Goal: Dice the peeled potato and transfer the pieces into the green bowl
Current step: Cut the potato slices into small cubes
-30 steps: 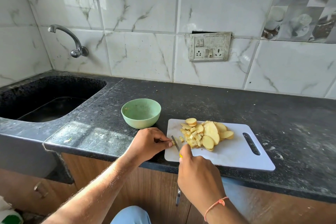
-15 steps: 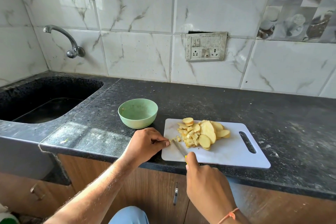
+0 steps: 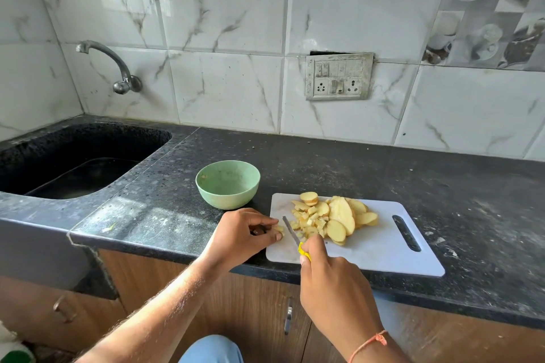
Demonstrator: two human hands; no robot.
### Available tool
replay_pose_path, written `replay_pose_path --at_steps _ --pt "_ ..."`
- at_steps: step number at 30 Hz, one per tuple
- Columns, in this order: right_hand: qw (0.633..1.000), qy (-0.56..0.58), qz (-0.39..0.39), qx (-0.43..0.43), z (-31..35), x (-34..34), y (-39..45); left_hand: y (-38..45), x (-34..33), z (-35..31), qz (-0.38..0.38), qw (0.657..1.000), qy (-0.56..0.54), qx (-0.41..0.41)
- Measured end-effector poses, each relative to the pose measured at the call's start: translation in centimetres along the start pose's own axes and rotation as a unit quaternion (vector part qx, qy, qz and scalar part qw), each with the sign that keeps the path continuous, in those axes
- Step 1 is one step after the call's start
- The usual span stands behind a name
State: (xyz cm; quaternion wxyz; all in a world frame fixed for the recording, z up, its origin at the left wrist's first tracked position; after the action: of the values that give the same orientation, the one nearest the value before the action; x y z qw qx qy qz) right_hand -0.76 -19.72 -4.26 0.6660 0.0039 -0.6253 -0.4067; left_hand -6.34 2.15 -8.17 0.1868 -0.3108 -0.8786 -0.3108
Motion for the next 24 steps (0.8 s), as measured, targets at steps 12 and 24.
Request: replay_pose_path --at_steps 12,24 --pt "0.999 -0.004 0.043 -0.011 1.1 -0.3 -0.3 0.3 -0.1 0.4 -0.003 1.000 0.007 0.007" --pt "0.997 -0.026 0.064 0.027 1.4 -1.7 1.1 0.6 0.0 0.5 0.029 1.000 -0.007 0.010"
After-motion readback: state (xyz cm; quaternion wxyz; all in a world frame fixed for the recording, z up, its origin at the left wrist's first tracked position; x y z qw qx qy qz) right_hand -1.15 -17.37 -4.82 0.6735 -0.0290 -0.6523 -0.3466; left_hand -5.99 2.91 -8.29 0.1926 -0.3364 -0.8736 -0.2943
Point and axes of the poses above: each hand's wrist, its own y-axis towards the middle knuckle, its own x-axis out of the back of the hand, z = x × y, the point moved 2 cm from there along y, towards the middle knuckle, and after that the axes turned 8 degrees about -z, right-handed, at the moved point
